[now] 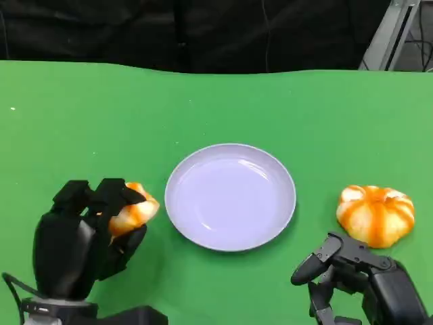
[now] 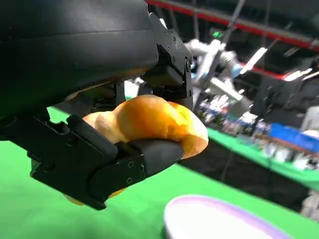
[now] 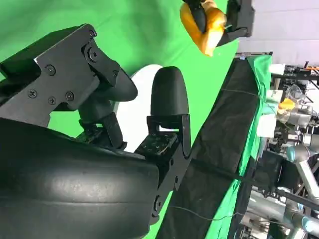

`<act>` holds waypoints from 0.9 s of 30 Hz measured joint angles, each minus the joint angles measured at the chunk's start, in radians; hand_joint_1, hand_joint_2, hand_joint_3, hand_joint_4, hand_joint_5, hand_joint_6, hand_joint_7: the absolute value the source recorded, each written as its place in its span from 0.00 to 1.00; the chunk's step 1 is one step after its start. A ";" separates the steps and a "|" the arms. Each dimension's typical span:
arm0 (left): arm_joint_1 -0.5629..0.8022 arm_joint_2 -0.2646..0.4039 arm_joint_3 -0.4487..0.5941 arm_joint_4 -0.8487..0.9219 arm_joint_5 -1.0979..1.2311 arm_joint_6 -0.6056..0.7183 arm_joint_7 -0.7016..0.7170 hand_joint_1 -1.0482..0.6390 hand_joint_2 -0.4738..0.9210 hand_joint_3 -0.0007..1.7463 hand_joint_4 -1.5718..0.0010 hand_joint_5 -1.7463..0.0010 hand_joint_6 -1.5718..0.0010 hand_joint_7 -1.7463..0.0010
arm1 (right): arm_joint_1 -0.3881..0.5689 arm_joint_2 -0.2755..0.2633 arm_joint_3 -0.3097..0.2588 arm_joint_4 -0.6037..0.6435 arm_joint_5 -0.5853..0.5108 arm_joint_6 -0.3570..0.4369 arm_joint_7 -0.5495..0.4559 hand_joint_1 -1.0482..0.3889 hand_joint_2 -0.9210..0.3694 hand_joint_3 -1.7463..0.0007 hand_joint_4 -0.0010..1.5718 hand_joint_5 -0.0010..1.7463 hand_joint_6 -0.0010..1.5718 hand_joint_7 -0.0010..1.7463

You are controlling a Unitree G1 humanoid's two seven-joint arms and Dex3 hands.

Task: Grasp the bread from the table and place it into the plate.

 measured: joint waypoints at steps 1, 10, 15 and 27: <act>0.000 0.000 0.002 -0.007 0.003 -0.006 0.004 0.52 0.63 0.75 0.43 0.00 0.57 0.00 | -0.003 0.000 0.000 0.000 0.000 0.000 0.000 0.75 0.38 0.26 0.47 0.96 0.47 0.78; -0.092 -0.016 -0.021 -0.054 0.021 -0.081 -0.043 0.50 0.54 0.88 0.41 0.00 0.53 0.02 | -0.009 0.000 0.002 0.002 0.000 0.000 0.001 0.76 0.38 0.26 0.46 0.95 0.46 0.78; -0.226 -0.075 -0.059 0.017 0.020 -0.110 -0.088 0.50 0.52 0.89 0.39 0.00 0.51 0.03 | -0.004 0.000 0.001 0.007 0.000 0.000 0.002 0.74 0.38 0.28 0.46 0.95 0.47 0.77; -0.371 -0.171 -0.121 0.218 0.019 -0.074 -0.140 0.52 0.53 0.86 0.41 0.00 0.54 0.00 | -0.001 0.002 0.006 0.010 0.001 -0.004 0.000 0.74 0.36 0.29 0.45 0.96 0.46 0.77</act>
